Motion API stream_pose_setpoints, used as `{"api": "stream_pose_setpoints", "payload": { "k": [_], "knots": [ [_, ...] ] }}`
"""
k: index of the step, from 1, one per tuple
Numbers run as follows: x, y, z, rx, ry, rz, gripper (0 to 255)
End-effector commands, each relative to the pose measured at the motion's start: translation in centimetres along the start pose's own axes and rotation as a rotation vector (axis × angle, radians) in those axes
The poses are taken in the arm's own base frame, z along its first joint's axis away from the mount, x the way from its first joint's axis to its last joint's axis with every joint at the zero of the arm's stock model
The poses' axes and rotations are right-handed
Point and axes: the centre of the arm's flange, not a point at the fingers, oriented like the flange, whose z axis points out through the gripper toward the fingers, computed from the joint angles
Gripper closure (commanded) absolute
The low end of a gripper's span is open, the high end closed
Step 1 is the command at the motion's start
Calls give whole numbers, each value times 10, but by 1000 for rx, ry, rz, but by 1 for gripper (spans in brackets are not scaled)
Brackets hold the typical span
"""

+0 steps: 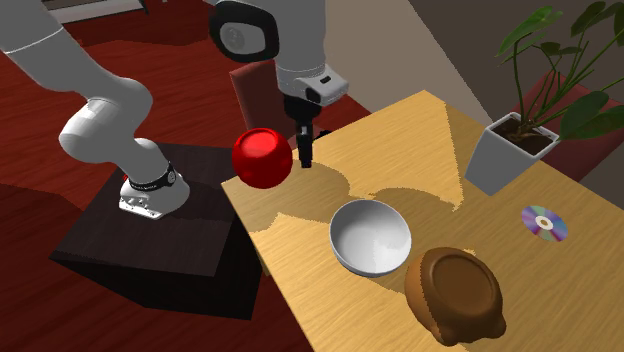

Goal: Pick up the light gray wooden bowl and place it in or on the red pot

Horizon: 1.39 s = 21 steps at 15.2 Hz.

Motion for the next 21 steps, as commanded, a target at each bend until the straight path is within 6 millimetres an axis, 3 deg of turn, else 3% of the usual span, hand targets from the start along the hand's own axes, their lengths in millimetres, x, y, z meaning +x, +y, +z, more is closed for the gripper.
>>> {"api": "stream_pose_setpoints", "payload": {
  "k": [1,11,21],
  "knots": [
    [23,8,13,-9,0,-8,0],
    [128,41,83,-52,-4,-46,0],
    [133,44,126,-54,-4,-48,0]
  ]
}}
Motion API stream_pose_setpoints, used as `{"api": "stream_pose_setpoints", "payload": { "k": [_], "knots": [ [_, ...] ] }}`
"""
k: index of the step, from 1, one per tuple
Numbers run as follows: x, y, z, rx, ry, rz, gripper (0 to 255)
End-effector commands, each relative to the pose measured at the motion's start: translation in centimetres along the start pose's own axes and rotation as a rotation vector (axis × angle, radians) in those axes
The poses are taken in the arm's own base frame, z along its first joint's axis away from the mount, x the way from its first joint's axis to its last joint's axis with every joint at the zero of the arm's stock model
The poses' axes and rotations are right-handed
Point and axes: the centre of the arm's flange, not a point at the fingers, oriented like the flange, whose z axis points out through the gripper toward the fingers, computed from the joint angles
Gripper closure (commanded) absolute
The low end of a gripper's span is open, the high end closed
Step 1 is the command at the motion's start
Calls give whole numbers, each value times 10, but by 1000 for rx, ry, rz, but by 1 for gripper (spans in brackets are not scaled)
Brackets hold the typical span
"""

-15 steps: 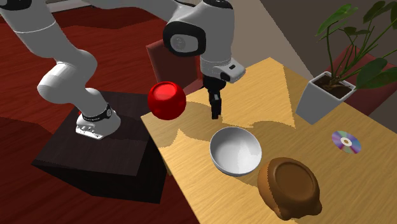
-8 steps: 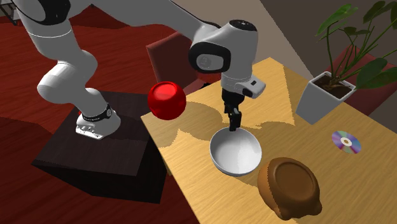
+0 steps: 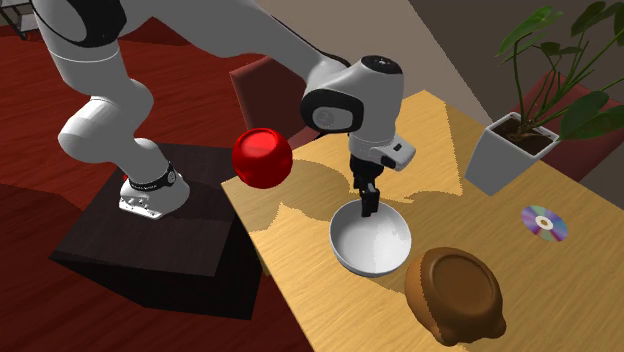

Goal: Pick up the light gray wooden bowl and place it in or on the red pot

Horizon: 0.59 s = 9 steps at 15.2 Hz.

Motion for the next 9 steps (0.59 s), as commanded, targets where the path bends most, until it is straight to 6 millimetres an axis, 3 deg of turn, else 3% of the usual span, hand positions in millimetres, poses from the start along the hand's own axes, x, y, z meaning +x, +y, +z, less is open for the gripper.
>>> {"api": "stream_pose_setpoints", "payload": {
  "k": [1,6,7,9],
  "knots": [
    [0,0,2,0,0,0,0],
    [0,0,2,0,0,0,0],
    [0,0,2,0,0,0,255],
    [0,0,2,0,0,0,255]
  ]
}}
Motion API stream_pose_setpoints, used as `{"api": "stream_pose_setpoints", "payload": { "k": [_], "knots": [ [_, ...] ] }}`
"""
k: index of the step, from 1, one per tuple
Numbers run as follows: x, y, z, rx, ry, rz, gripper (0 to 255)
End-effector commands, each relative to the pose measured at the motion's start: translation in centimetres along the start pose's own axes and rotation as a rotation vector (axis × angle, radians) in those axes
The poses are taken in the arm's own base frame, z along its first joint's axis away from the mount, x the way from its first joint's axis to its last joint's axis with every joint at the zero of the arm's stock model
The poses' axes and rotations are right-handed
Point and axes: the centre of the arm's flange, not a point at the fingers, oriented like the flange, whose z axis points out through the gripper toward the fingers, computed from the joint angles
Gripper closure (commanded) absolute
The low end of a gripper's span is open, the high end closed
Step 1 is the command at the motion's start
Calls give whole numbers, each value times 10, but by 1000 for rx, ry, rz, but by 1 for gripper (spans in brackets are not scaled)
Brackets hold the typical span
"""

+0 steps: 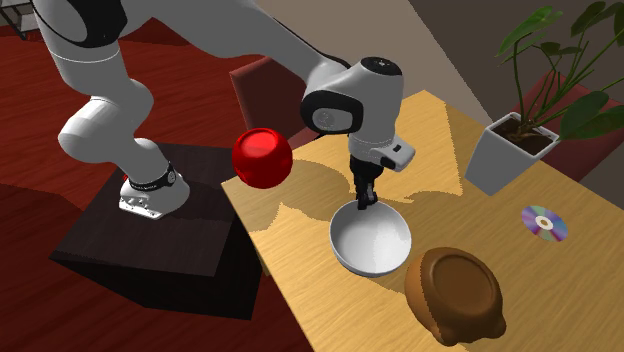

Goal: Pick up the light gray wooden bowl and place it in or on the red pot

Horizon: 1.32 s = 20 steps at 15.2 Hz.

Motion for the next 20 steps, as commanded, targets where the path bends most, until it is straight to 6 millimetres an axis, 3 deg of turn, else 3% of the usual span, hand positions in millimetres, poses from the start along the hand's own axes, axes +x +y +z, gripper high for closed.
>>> {"api": "stream_pose_setpoints", "payload": {
  "k": [1,7,20],
  "knots": [
    [0,0,0,0,0,0,255],
    [0,0,0,0,0,0,255],
    [1,9,-68,0,0,0,255]
  ]
}}
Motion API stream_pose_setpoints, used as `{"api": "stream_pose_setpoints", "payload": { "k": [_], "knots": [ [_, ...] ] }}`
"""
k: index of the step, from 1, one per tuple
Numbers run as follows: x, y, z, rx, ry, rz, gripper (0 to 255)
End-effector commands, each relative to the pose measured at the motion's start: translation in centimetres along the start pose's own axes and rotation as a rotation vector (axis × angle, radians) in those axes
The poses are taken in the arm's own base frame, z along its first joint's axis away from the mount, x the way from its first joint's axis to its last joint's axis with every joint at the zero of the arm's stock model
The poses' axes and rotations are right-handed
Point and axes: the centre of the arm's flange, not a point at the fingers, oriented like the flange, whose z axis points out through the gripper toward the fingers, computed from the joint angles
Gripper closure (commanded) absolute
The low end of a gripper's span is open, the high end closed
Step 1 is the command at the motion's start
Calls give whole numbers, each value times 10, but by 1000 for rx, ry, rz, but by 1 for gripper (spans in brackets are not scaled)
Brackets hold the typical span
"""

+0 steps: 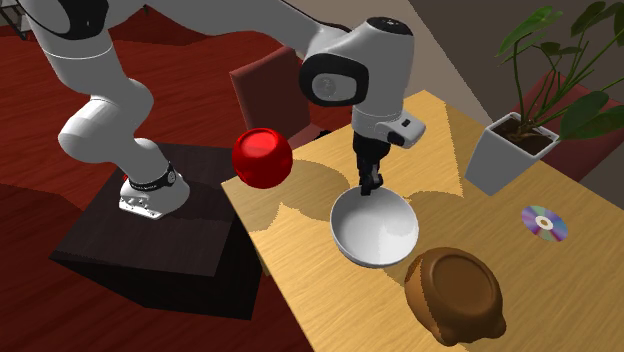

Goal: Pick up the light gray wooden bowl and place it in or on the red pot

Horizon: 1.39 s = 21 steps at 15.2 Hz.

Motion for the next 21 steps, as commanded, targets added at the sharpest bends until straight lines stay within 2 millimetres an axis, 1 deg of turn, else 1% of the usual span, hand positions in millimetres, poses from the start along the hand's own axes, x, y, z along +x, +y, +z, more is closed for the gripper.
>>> {"api": "stream_pose_setpoints", "payload": {
  "k": [1,21],
  "knots": [
    [1,1,-12,0,1,0,255],
    [3,15,-116,0,1,0,255]
  ]
}}
